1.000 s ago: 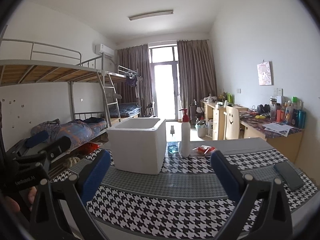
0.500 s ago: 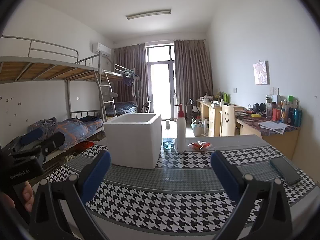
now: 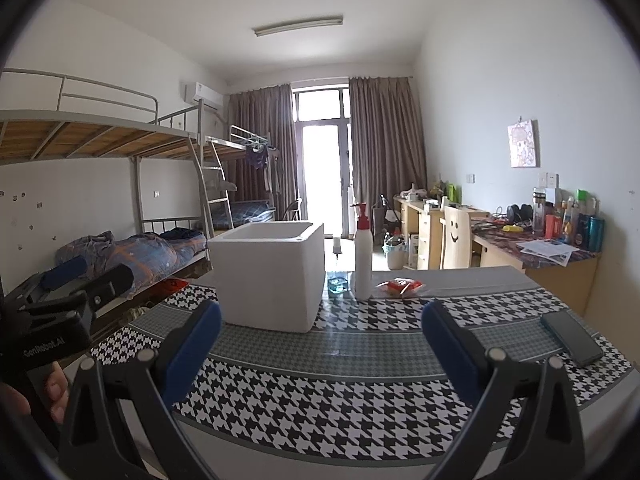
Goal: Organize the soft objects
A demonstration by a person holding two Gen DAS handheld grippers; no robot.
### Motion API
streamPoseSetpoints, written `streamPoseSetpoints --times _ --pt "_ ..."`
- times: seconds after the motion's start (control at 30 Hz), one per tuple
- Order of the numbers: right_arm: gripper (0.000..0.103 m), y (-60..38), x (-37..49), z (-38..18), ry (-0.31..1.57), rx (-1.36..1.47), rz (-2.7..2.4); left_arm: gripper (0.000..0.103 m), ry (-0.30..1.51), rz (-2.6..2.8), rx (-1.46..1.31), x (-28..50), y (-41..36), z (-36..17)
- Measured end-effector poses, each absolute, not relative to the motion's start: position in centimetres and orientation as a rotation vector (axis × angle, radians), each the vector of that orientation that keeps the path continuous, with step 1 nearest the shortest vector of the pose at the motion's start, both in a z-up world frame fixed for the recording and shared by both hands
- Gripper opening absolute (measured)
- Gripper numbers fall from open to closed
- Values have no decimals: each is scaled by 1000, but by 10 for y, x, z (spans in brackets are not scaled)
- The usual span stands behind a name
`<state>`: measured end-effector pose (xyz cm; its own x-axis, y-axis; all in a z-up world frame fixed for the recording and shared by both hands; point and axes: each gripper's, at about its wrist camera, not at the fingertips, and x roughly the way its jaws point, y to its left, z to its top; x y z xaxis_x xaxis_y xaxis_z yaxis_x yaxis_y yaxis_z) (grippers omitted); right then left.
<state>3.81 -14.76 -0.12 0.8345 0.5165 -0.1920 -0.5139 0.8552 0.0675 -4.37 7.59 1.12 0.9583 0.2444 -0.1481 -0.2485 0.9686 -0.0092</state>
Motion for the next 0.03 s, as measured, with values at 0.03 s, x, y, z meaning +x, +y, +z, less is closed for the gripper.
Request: streamPoseSetpoints --times 0.03 --pt "101 -148 38 -1 211 17 551 102 146 253 -31 -44 76 11"
